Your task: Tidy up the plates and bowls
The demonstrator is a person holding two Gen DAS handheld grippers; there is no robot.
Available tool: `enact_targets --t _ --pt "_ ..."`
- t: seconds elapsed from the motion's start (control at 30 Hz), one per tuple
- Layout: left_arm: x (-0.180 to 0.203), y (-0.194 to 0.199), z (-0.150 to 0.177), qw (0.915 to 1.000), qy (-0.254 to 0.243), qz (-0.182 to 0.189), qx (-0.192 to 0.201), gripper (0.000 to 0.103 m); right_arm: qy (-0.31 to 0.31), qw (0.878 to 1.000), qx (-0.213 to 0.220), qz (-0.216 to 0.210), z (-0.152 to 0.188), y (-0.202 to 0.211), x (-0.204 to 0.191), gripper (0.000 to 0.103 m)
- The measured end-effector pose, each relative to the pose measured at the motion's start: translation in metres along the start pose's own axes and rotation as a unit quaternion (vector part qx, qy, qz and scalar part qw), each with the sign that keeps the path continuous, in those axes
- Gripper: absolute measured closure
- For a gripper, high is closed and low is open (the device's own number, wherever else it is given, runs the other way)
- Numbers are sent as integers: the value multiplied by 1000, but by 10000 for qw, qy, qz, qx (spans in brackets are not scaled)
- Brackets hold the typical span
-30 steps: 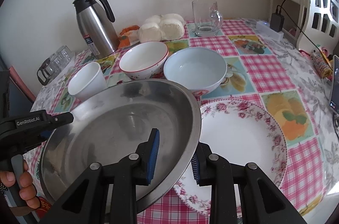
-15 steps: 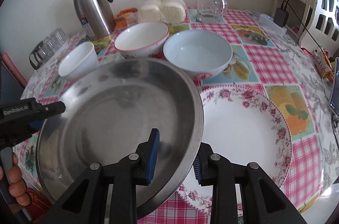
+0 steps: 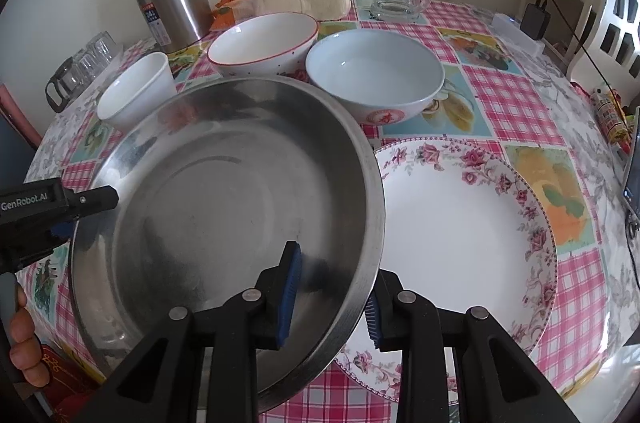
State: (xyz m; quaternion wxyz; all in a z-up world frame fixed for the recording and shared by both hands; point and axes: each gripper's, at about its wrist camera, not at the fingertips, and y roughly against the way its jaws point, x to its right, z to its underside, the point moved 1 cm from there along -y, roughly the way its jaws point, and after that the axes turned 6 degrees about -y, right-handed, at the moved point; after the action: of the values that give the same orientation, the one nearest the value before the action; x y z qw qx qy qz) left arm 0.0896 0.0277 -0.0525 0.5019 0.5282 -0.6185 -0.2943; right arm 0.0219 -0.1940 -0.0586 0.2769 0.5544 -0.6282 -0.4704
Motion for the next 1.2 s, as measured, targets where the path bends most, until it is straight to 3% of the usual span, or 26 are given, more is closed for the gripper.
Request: enact_targets --t 0.8,0.9,1.2 --pt "-1 -4 0 10000 23 36 -54 67 -70 10000 -43 -25 0 -2 1 71" --pt "-1 -1 -1 10000 28 18 -28 65 -53 10000 -39 18 -1 -1 1 60" --pt "7 20 -4 9991 -193 -125 342 61 -105 9998 172 -18 -4 8 3 58"
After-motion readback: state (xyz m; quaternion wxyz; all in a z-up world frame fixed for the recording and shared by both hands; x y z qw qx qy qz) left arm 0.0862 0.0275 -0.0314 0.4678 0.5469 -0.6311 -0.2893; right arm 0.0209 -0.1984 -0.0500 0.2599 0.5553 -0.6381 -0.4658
